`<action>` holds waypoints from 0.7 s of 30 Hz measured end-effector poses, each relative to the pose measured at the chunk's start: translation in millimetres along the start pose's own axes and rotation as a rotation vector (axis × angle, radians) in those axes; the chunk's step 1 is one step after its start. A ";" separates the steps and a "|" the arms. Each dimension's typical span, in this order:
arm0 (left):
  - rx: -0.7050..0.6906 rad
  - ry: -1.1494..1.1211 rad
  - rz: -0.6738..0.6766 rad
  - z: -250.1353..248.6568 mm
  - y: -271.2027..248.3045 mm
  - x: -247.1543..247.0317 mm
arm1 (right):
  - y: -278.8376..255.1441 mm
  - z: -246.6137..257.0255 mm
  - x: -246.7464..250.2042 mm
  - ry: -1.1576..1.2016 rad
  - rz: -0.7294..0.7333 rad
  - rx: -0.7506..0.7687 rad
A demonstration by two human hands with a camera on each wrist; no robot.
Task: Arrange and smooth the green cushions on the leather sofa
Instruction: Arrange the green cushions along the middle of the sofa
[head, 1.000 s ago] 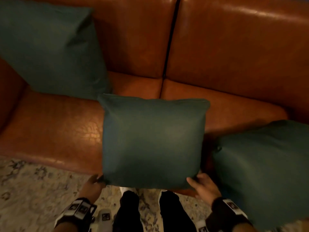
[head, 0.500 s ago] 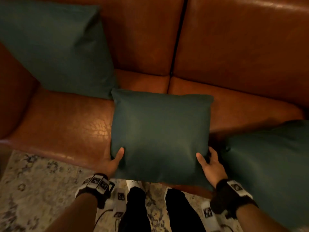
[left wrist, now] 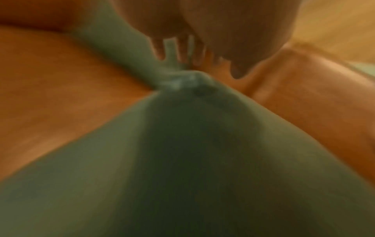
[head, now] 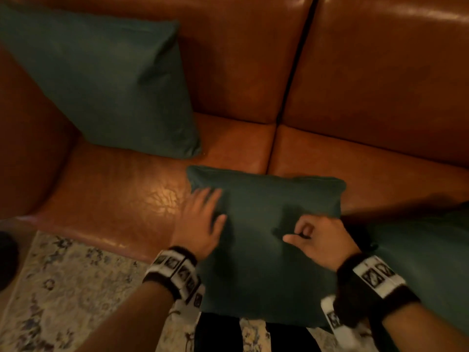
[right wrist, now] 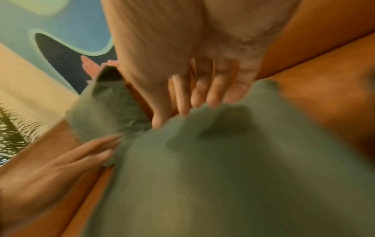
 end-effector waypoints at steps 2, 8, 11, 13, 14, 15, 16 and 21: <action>-0.343 0.151 0.186 -20.8 33.5 -12.5 | 25.6 19.5 -9.9 -0.140 0.189 -0.087; 0.175 0.089 0.416 69.7 84.9 -35.7 | 52.3 27.9 -27.2 -0.278 0.209 -0.281; 0.442 -0.076 0.379 104.1 89.1 -39.1 | 61.3 32.5 -31.9 -0.280 0.222 -0.306; 0.734 -0.383 0.237 114.7 92.9 -37.5 | 65.5 31.5 -33.5 -0.306 0.272 -0.324; 0.874 -0.570 0.168 122.4 95.1 -41.2 | 66.3 29.3 -33.9 -0.316 0.291 -0.332; 0.943 -0.699 0.158 125.3 96.3 -41.5 | 65.8 26.8 -34.3 -0.317 0.290 -0.336; 0.951 -0.777 0.176 130.7 97.2 -43.6 | 65.0 23.5 -35.7 -0.304 0.281 -0.344; 0.907 -0.822 0.083 157.2 99.7 -27.6 | 62.0 19.9 -38.7 -0.246 0.249 -0.401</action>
Point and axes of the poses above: each hand's wrist, its own y-axis towards the middle knuckle, its own x-axis out of the back of the hand, z = x × y, the point moved 2 cm from there along y, towards the middle knuckle, and after that the axes turned 5 degrees about -x, right-handed, at the moved point
